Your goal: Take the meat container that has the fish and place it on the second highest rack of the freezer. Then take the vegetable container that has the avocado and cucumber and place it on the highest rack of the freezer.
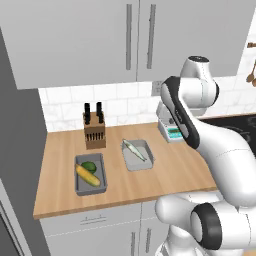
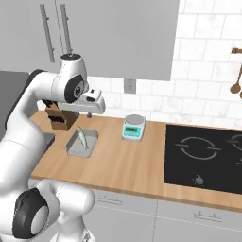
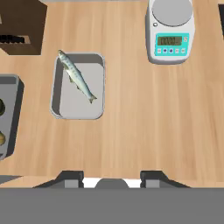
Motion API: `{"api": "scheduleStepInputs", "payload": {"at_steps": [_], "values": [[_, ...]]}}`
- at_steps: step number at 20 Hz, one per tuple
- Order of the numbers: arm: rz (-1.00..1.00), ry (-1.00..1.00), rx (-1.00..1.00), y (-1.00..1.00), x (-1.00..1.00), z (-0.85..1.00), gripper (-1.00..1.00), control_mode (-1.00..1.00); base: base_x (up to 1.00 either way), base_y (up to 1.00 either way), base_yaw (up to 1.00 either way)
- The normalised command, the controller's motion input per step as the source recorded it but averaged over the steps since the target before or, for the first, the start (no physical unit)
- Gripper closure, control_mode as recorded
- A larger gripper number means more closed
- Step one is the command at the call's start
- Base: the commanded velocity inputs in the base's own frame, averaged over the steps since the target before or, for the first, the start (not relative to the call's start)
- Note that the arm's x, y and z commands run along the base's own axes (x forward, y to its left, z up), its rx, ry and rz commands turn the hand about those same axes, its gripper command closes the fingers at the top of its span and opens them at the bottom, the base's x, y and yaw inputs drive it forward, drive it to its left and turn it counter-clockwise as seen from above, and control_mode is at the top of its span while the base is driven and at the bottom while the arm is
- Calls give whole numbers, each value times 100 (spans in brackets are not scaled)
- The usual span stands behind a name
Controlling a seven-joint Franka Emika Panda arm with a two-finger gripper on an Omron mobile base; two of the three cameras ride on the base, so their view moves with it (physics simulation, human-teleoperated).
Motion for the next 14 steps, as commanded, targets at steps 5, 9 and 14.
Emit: {"api": "scheduleStepInputs", "payload": {"at_steps": [5, 9, 14], "values": [[-13, 1, 2, 36, -18, -6, -100, -100, 0, 0, 0], [-52, 7, 11, 41, -43, -44, -100, -100, 0, 0, 0], [-79, 7, 15, 29, -33, -70, -100, -100, 0, 0, 0]]}}
